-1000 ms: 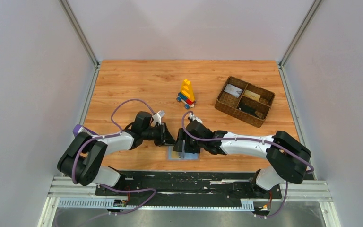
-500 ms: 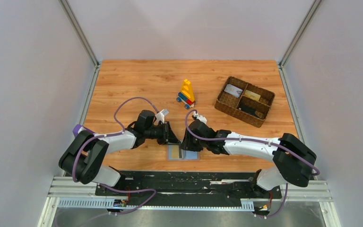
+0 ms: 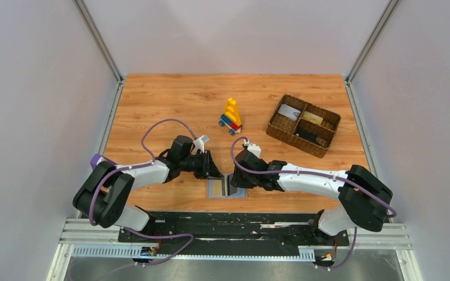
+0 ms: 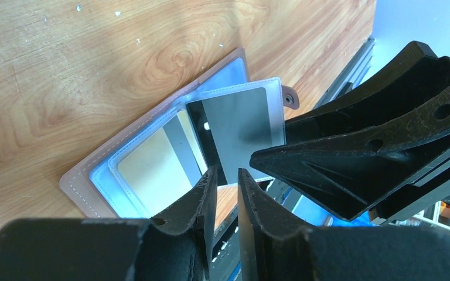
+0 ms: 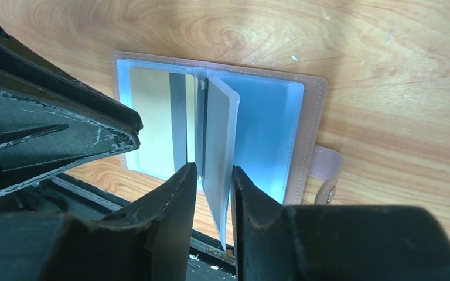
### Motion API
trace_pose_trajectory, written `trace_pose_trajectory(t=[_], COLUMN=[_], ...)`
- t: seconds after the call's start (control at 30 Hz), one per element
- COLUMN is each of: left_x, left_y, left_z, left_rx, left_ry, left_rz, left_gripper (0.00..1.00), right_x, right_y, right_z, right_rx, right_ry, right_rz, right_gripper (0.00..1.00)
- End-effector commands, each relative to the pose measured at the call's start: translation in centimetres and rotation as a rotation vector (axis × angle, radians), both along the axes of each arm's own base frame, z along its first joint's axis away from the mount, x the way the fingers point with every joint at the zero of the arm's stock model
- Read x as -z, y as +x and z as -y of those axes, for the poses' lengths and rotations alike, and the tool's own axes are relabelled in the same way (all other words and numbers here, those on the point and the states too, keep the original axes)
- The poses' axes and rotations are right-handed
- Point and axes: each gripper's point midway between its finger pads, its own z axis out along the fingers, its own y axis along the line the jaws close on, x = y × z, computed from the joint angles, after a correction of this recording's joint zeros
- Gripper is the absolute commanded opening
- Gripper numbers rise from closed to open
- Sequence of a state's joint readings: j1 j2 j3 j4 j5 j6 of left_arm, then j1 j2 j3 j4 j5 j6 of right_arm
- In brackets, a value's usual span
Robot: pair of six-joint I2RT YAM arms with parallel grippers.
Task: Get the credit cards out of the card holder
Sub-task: Remove the credit card from the card holder.
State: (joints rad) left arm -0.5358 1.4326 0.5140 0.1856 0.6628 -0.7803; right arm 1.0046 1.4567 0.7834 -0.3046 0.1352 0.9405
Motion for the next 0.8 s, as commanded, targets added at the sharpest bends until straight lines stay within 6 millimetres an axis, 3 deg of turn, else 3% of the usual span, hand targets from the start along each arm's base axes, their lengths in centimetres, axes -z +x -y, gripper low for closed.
trace_pose_trajectory(t=[0.0, 0.4, 0.77], left_x=[-0.5, -0.2, 0.5], left_y=[0.9, 0.9, 1.0], left_z=[0.5, 0.8, 1.5], left_rx=[0.011, 0.018, 0.021], left_ry=[0.006, 0.016, 0.022], left_rz=[0.046, 0.045, 0.035], left_gripper=[0.27, 0.29, 0.3], right_x=[-1.7, -3.0, -3.4], right_y=[1.2, 2.2, 2.0], right_z=[0.3, 2.0, -0.3], right_rx=[0.032, 0.075, -0.001], right_ry=[-0.001, -0.045, 0.028], right_rz=[0.054, 0.094, 0.082], right_gripper=[0.29, 0.29, 0.29])
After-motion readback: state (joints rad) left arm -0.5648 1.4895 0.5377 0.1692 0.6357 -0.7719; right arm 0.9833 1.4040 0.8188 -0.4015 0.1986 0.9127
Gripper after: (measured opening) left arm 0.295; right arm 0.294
